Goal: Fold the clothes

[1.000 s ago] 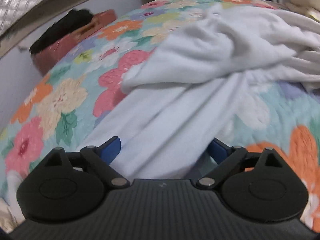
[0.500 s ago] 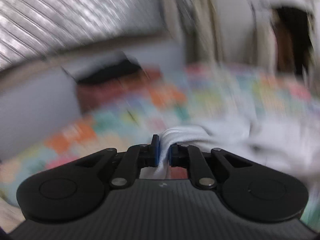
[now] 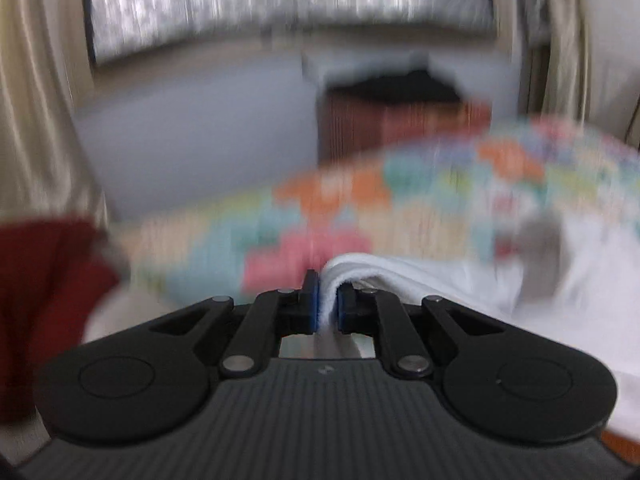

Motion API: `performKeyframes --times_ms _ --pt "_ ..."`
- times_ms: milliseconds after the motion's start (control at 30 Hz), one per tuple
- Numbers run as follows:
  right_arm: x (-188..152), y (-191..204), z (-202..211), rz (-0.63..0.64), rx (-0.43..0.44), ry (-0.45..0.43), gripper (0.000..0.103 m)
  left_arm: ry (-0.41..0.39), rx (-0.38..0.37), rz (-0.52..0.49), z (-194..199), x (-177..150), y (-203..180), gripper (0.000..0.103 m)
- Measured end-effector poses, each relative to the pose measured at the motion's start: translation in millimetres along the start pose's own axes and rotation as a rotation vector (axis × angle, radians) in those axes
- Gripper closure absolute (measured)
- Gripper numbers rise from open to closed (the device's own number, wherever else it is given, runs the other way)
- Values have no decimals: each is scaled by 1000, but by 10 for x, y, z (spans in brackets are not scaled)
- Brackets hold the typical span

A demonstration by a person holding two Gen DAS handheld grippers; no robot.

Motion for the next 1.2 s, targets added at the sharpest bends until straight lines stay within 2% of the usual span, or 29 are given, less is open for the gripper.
performKeyframes --times_ms 67,133,167,200,267,333,467,533,667,767,833,900,933,1033,1067,1200 --pt "-55 10 -36 -24 -5 21 91 25 -27 26 71 -42 -14 90" --pt "-78 -17 -46 -51 -31 32 91 20 -56 14 164 -18 -95 72" --pt "-80 -26 -37 -57 -38 33 91 7 -75 -6 194 19 -151 59" --pt "-75 -36 -22 -58 -47 32 91 -6 -96 -35 220 55 -237 54" --pt "-63 -62 19 -58 -66 26 91 -26 -142 -85 278 112 -410 52" --pt "-50 -107 49 -67 -84 23 91 -15 -215 -100 368 84 -592 47" --pt "-43 -204 107 -92 -117 28 91 33 -439 -45 461 -21 -962 37" --pt "-35 -245 107 -123 -120 34 91 88 -586 -73 454 -188 -1237 35" --pt "53 -354 105 -249 -92 15 91 197 -834 -260 413 -624 -1795 31" --pt "198 -425 126 -322 -58 -13 91 191 -866 -433 466 -921 -2171 31" --pt "272 -426 123 -331 -34 -4 91 144 -901 -486 546 -1009 -2355 30" --pt "290 -393 129 -331 -4 17 90 84 -917 -543 625 -1074 -2495 24" --pt "289 -358 138 -324 19 33 90 52 -903 -579 655 -1111 -2558 22" --pt "300 -275 165 -306 62 71 90 2 -769 -708 732 -1195 -2776 21" --pt "311 -260 179 -304 75 73 90 -35 -761 -729 789 -1212 -2816 21" --pt "330 -210 210 -298 143 103 90 -144 -808 -803 982 -1259 -2884 21"
Point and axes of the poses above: each gripper's, at about its wrist camera, not at the fingertips, and z roughly against the way its jaws point, y to its left, x to its top, the point moved 5 cm from there along -z, roughly the way its jaws point, and after that the axes turned 12 degrees about -x, right-handed, at the moved point
